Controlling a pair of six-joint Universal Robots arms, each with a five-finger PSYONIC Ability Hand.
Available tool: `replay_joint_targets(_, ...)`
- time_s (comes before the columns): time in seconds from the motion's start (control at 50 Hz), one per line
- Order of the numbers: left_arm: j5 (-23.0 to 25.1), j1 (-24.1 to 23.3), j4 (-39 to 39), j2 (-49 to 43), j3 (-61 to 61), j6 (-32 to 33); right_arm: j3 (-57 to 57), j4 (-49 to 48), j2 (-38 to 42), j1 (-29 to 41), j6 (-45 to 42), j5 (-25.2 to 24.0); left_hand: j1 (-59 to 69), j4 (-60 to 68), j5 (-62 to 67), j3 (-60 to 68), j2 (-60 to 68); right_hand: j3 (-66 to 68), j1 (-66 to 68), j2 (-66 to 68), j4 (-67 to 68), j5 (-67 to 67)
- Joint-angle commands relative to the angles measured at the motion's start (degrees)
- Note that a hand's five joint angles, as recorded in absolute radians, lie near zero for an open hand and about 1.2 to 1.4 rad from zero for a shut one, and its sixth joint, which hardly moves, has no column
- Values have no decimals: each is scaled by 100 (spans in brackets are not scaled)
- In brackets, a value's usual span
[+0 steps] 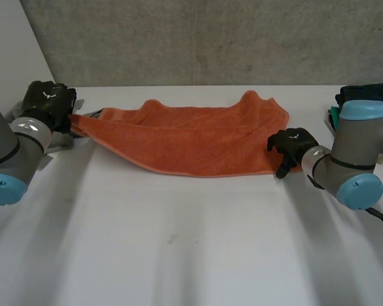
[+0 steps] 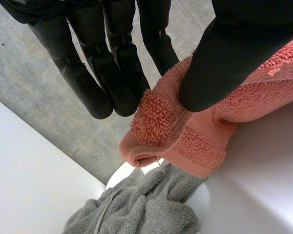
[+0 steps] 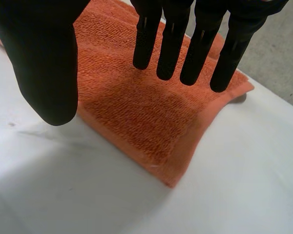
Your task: Fold the laundry.
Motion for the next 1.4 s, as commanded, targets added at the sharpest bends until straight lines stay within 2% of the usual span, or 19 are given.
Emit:
replay_joint_targets(0.02, 50, 19, -18, -43, 27, 1, -287, -49, 219, 30, -157, 99, 1462, 1132, 1279, 1176, 1142, 596, 678, 629, 625, 562)
replay_joint_targets(0.22, 76, 28, -18, -52, 27, 1, -551, -49, 448, 47, -403, 345, 1462, 1132, 1279, 1176, 1142, 596, 678, 629, 625, 562)
replay_joint_targets(0.58, 76, 37, -18, -35, 27, 1, -938, -418, 791, 56, -482, 442, 1462, 1132, 1279, 1176, 1142, 747, 829, 780, 776, 713)
replay_joint_targets(0.84, 76, 37, -18, -8, 18, -25, -1623, -629, 1160, 47, -500, 565, 1462, 1132, 1279, 1176, 1142, 781, 863, 814, 810, 747)
replay_joint_targets(0.96, 76, 37, -27, -17, 18, -25, -1808, -638, 1257, 21, -500, 626, 1462, 1132, 1279, 1176, 1142, 1033, 1115, 1066, 1062, 999)
replay_joint_targets(1.04, 76, 28, -62, -35, 26, -25, -1826, -716, 1231, 12, -500, 635, 1462, 1132, 1279, 1176, 1142, 2039, 2121, 2072, 2068, 2005)
replay_joint_targets(1.08, 76, 19, -105, -44, 27, -25, -1808, -804, 1187, -14, -500, 627, 1462, 1132, 1279, 1176, 1142, 4387, 4468, 4419, 4415, 4352)
replay_joint_targets(1.1, 76, 19, -123, -44, 27, -25, -1808, -831, 1160, -14, -509, 618, 1462, 1132, 1279, 1176, 1142, 4733, 4814, 4766, 4761, 4698)
replay_joint_targets(1.18, 59, -7, -290, -17, 9, -16, -1659, -717, 994, -40, -701, 574, 1462, 1132, 1279, 1176, 1142, 4737, 4818, 4769, 4765, 4702)
replay_joint_targets(1.26, 41, -25, -658, 62, -105, 19, -1106, -103, 493, -137, -1377, 381, 1462, 1132, 1279, 1176, 1142, 4737, 4818, 4769, 4765, 4702)
replay_joint_targets(1.36, 59, 19, -1483, 298, -464, 281, 122, 687, -664, -505, -2790, 319, 1462, 1132, 1279, 1176, 1142, 4737, 4818, 4769, 4765, 4702)
replay_joint_targets(1.4, 68, 63, -1722, 439, -614, 449, 467, 908, -1044, -629, -3083, 362, 1462, 1132, 1279, 1176, 1142, 4737, 4818, 4769, 4765, 4702)
